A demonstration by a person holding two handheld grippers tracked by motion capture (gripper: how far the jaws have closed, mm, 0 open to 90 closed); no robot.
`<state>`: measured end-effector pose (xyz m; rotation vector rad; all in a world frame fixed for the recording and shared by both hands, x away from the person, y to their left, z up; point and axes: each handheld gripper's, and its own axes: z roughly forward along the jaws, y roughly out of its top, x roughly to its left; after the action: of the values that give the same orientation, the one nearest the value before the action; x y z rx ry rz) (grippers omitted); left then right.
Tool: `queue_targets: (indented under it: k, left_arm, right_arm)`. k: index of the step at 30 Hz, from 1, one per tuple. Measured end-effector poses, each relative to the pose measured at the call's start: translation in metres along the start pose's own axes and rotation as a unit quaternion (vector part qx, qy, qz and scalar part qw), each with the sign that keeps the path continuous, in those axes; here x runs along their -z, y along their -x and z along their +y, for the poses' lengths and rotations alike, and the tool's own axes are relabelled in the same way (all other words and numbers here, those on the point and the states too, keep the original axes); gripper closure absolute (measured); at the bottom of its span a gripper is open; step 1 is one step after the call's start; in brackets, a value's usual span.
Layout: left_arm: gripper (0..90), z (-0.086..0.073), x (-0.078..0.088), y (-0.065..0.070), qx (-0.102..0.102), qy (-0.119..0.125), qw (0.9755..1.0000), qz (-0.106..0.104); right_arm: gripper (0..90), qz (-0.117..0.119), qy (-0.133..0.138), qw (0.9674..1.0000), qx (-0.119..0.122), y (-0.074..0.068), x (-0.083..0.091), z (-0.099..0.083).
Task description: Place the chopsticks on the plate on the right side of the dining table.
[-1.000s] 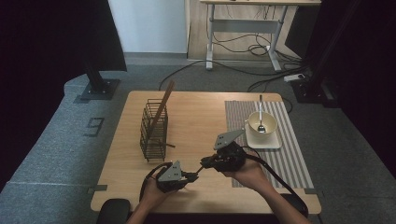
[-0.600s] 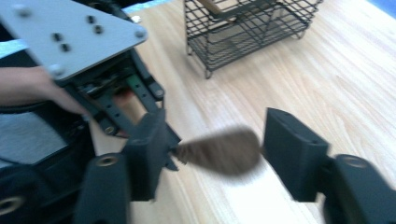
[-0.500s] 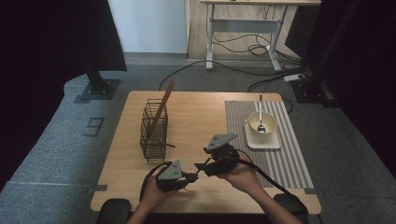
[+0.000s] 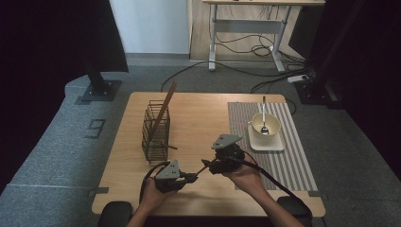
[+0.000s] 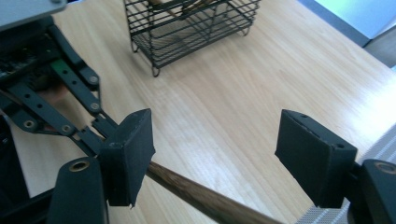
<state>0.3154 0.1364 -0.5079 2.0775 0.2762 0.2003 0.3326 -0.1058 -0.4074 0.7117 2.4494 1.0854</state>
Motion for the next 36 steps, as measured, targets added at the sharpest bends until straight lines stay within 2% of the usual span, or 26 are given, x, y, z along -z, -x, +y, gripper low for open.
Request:
queue_targets:
  k: [9,16,20,23,28,32,36]
  left_arm:
    - [84.6,0.000,0.002,-0.001,-0.009,-0.008,0.9999,0.010]
    - [84.4,0.000,0.001,-0.001,-0.016,-0.019,0.9996,0.014]
    - [84.5,0.000,-0.002,-0.001,-0.022,-0.044,0.9988,0.008]
    - [84.5,-0.001,-0.005,-0.002,-0.021,-0.063,0.9978,0.002]
    - [84.5,-0.002,-0.009,-0.001,-0.024,-0.086,0.9960,-0.008]
    - [84.5,-0.002,-0.014,0.002,-0.022,-0.099,0.9948,-0.015]
    - [84.5,-0.001,-0.016,0.003,-0.024,-0.106,0.9938,-0.022]
  right_arm:
    - [26.5,-0.033,-0.013,0.9993,-0.004,0.014,0.003,-0.013]
    - [26.5,-0.041,-0.026,0.9986,-0.021,0.025,-0.002,-0.028]
    - [25.1,-0.036,-0.034,0.9985,-0.024,0.028,-0.005,-0.030]
    - [22.0,-0.016,-0.036,0.9991,-0.018,0.028,-0.003,-0.029]
    - [18.2,0.019,-0.065,0.9977,-0.003,0.023,-0.005,-0.033]
    - [16.7,0.068,-0.090,0.9935,0.017,0.016,-0.012,-0.038]
    - [20.4,0.089,-0.107,0.9895,0.038,0.007,-0.021,-0.042]
